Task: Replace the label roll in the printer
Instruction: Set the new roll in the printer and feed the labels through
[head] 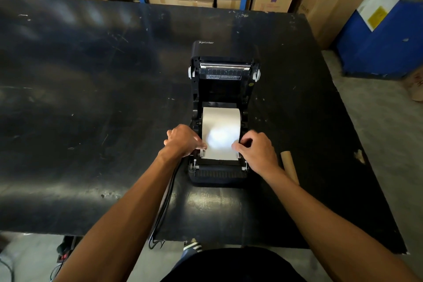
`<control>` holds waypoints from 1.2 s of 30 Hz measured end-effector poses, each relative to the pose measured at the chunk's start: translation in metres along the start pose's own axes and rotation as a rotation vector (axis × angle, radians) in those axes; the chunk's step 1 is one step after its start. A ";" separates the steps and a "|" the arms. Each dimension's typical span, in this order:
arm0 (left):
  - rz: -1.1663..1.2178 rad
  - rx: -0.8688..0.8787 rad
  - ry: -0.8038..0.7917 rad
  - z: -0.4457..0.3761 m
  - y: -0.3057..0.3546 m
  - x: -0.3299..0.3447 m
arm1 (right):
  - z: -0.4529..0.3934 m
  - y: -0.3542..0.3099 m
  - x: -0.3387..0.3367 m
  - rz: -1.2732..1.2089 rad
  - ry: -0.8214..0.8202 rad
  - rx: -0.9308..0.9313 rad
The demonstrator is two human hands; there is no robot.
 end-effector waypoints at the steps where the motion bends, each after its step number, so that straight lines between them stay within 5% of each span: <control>1: -0.013 0.011 0.003 -0.001 0.000 0.000 | 0.007 0.001 0.001 0.019 0.046 -0.091; 5: -0.073 0.046 -0.008 -0.004 -0.001 -0.001 | 0.023 0.010 0.003 0.251 -0.052 -0.403; 9: -0.095 0.064 0.019 0.002 -0.004 -0.001 | 0.020 0.014 -0.003 0.327 -0.123 -0.470; 12: -0.053 0.116 0.275 0.018 -0.011 0.006 | 0.019 0.014 -0.003 0.357 -0.156 -0.562; 15: -0.181 0.345 0.540 0.038 -0.021 0.021 | 0.020 0.014 -0.004 0.372 -0.174 -0.634; 18: -0.411 0.495 0.502 0.048 -0.026 0.038 | 0.021 0.014 -0.003 0.414 -0.189 -0.698; 29: -0.425 0.399 0.429 0.053 -0.026 0.042 | 0.033 0.014 0.000 0.421 -0.147 -0.708; 36: -0.355 0.639 0.611 0.070 -0.037 0.057 | 0.049 0.023 -0.002 0.350 -0.240 -0.784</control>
Point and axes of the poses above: each hand's wrist, its own z-axis away from the middle knuckle, its own x-axis out of the palm, y = z × x, the point moved 1 cm from there along -z, towards the middle knuckle, and after that the axes turned 14 degrees about -z, right-handed, at the moved point
